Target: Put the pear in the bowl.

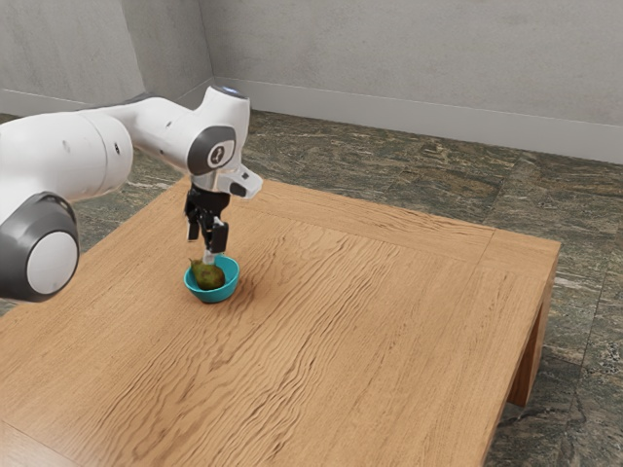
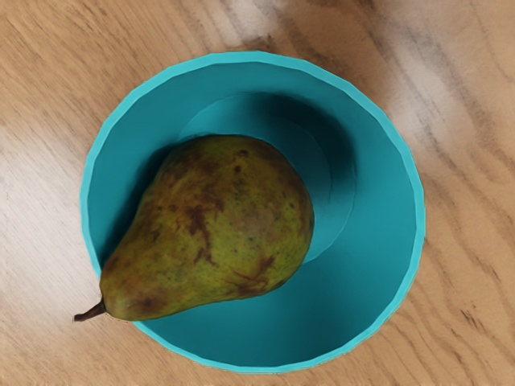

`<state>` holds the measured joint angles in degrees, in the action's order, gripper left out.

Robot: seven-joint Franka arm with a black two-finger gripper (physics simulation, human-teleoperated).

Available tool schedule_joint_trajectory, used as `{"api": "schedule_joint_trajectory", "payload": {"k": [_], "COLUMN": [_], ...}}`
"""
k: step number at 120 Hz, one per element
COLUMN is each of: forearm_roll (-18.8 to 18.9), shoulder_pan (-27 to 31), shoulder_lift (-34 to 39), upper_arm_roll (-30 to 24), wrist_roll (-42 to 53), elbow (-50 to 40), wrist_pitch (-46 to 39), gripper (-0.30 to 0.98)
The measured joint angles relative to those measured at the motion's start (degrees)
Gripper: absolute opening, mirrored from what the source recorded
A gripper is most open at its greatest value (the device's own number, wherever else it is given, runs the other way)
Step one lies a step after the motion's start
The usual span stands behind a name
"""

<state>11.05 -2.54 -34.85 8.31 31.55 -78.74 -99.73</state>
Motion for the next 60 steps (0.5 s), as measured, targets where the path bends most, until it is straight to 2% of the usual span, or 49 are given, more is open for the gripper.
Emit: {"api": "schedule_joint_trajectory", "payload": {"k": [13, 33, 45, 60], "forearm_roll": [-3.3, -10.4, -13.0, -14.4], "shoulder_pan": [-1.3, -3.0, -3.2, -3.9], "shoulder_lift": [7.3, 27.8, 29.9, 30.2], "upper_arm_roll": [-0.1, -0.3, -1.2, -1.4], "wrist_roll": [-0.1, -2.7, -4.6, -6.6], "elbow": [-1.5, -11.3, -11.2, -10.7], "wrist_pitch": [0.1, 2.8, 5.1, 6.8], "gripper": [0.66, 0.67, 0.68, 0.68]}}
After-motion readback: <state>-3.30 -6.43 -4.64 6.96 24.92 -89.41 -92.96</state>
